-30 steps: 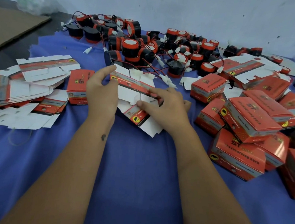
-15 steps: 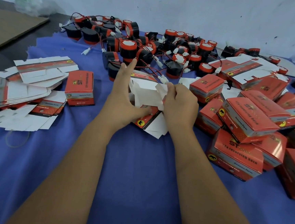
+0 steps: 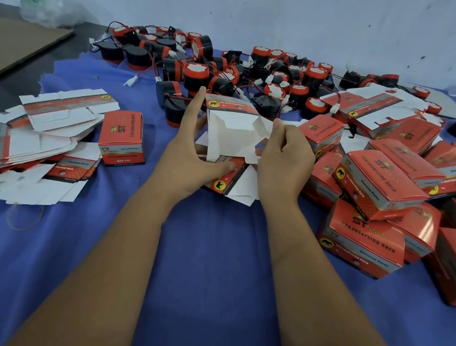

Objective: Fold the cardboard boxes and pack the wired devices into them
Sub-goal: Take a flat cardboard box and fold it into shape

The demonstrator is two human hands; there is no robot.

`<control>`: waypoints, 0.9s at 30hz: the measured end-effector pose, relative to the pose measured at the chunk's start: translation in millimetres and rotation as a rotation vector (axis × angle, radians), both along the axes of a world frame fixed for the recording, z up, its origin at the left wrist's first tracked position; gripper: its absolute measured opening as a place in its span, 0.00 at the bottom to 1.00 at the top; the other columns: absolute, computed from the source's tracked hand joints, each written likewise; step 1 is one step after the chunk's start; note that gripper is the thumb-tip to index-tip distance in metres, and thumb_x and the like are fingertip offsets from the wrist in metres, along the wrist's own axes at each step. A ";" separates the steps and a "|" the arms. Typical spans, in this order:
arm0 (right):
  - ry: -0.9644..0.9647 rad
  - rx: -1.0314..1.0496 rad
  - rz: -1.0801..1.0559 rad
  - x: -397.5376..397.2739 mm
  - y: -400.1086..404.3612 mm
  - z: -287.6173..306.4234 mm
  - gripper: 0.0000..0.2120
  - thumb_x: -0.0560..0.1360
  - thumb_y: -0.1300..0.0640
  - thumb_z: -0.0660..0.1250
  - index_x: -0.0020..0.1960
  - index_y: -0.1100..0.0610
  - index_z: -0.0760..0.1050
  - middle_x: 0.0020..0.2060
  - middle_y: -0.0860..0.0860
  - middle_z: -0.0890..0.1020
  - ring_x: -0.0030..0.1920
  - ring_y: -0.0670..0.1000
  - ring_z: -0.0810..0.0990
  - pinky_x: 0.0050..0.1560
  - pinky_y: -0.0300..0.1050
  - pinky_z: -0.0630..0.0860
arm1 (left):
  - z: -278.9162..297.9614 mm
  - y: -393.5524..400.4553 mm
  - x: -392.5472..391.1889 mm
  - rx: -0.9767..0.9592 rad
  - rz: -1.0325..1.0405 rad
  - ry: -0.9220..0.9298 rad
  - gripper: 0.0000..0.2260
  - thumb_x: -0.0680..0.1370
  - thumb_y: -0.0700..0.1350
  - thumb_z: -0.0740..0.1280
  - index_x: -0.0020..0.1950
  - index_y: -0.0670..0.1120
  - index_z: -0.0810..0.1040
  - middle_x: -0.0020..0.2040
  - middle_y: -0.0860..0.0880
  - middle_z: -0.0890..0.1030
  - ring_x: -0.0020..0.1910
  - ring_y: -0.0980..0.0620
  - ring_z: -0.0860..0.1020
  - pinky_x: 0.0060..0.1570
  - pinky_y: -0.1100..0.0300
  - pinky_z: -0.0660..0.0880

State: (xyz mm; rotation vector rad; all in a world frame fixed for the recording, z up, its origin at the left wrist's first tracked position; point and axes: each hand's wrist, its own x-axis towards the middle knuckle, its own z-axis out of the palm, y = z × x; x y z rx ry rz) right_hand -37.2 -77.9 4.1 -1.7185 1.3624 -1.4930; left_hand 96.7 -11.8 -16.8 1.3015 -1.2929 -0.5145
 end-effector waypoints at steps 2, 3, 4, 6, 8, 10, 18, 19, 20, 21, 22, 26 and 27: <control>0.012 0.004 0.019 -1.0 -1.4 -0.1 0.18 0.83 0.51 0.59 0.38 0.60 0.74 0.32 0.50 0.80 0.35 0.48 0.80 0.37 0.50 0.75 | 4.0 2.5 -2.4 -0.013 -0.040 -0.013 0.52 0.66 0.46 0.79 0.77 0.68 0.47 0.71 0.71 0.66 0.58 0.59 0.81 0.51 0.64 0.79; 0.034 -0.003 0.032 -1.0 -1.8 -0.7 0.19 0.83 0.52 0.59 0.36 0.58 0.72 0.30 0.48 0.77 0.32 0.44 0.77 0.35 0.45 0.71 | 5.2 3.2 -4.1 -0.010 -0.055 -0.032 0.52 0.66 0.46 0.79 0.76 0.70 0.47 0.71 0.73 0.64 0.56 0.59 0.81 0.48 0.66 0.78; 0.061 -0.015 0.046 -0.1 -1.8 -1.3 0.19 0.83 0.52 0.60 0.33 0.57 0.69 0.27 0.46 0.72 0.29 0.42 0.72 0.32 0.41 0.66 | 4.7 2.9 -5.5 0.001 -0.072 -0.062 0.52 0.66 0.45 0.78 0.75 0.71 0.47 0.70 0.75 0.63 0.54 0.58 0.82 0.46 0.67 0.78; 0.110 -0.031 0.075 2.3 -0.2 -2.4 0.20 0.82 0.54 0.61 0.32 0.56 0.66 0.25 0.45 0.67 0.26 0.43 0.66 0.30 0.41 0.59 | 0.4 0.8 -8.1 0.023 -0.100 -0.115 0.52 0.68 0.40 0.78 0.75 0.72 0.47 0.67 0.78 0.65 0.50 0.55 0.83 0.43 0.66 0.78; 0.141 -0.047 0.103 2.3 0.2 -2.5 0.18 0.82 0.54 0.61 0.35 0.60 0.70 0.26 0.46 0.69 0.27 0.45 0.66 0.30 0.42 0.61 | 0.0 -0.4 -11.8 0.010 -0.054 -0.114 0.48 0.71 0.41 0.77 0.77 0.67 0.51 0.66 0.75 0.69 0.48 0.55 0.83 0.43 0.66 0.77; 0.196 -0.071 0.147 0.4 0.8 -1.0 0.17 0.82 0.53 0.60 0.39 0.61 0.73 0.30 0.50 0.75 0.32 0.47 0.73 0.35 0.48 0.69 | 4.6 -0.4 -13.9 -0.049 0.071 -0.066 0.42 0.72 0.45 0.77 0.79 0.60 0.55 0.70 0.65 0.69 0.55 0.57 0.80 0.46 0.66 0.77; 0.467 -0.178 0.284 4.1 8.8 -0.9 0.17 0.83 0.51 0.59 0.42 0.61 0.75 0.36 0.55 0.79 0.39 0.56 0.77 0.39 0.56 0.73 | 16.4 14.6 -8.2 -0.108 0.291 -0.243 0.45 0.69 0.52 0.73 0.80 0.50 0.52 0.81 0.51 0.54 0.76 0.57 0.55 0.74 0.62 0.56; 0.443 -0.174 0.268 4.0 8.3 -1.4 0.17 0.82 0.52 0.59 0.40 0.61 0.74 0.35 0.55 0.79 0.38 0.56 0.77 0.39 0.57 0.73 | 15.6 16.4 -7.4 -0.088 0.303 -0.283 0.45 0.68 0.54 0.73 0.80 0.52 0.53 0.80 0.52 0.56 0.74 0.57 0.57 0.73 0.61 0.56; 0.385 -0.151 0.243 3.5 7.7 -1.6 0.17 0.82 0.53 0.60 0.39 0.61 0.73 0.34 0.56 0.79 0.37 0.56 0.78 0.39 0.58 0.74 | 15.1 17.6 -6.8 -0.070 0.306 -0.319 0.45 0.67 0.56 0.73 0.79 0.53 0.54 0.79 0.54 0.58 0.73 0.58 0.57 0.73 0.60 0.57; 0.289 -0.109 0.214 3.2 6.6 -0.7 0.17 0.82 0.54 0.60 0.37 0.61 0.72 0.33 0.57 0.79 0.36 0.56 0.79 0.38 0.57 0.75 | 15.1 17.8 -6.7 -0.049 0.302 -0.353 0.46 0.66 0.59 0.72 0.79 0.55 0.55 0.79 0.56 0.59 0.71 0.59 0.57 0.72 0.59 0.57; 0.160 -0.050 0.187 3.0 4.4 0.1 0.18 0.82 0.54 0.60 0.35 0.61 0.71 0.31 0.56 0.79 0.34 0.54 0.81 0.36 0.53 0.76 | 15.6 17.2 -6.6 -0.031 0.291 -0.386 0.46 0.64 0.62 0.71 0.79 0.56 0.56 0.78 0.59 0.60 0.70 0.61 0.56 0.71 0.60 0.56; -0.349 0.191 0.130 1.2 -4.6 5.7 0.19 0.80 0.58 0.61 0.30 0.56 0.69 0.22 0.49 0.77 0.26 0.49 0.82 0.25 0.35 0.73 | 13.8 11.1 -2.6 -0.045 0.235 -0.451 0.36 0.71 0.58 0.70 0.76 0.59 0.59 0.71 0.64 0.63 0.73 0.60 0.58 0.72 0.63 0.54; -0.419 0.229 0.146 0.6 -4.9 6.1 0.19 0.80 0.58 0.62 0.30 0.57 0.68 0.21 0.48 0.76 0.25 0.49 0.81 0.26 0.36 0.74 | 12.8 9.6 -1.3 -0.070 0.227 -0.444 0.31 0.74 0.55 0.68 0.76 0.57 0.62 0.71 0.62 0.65 0.74 0.61 0.58 0.72 0.67 0.53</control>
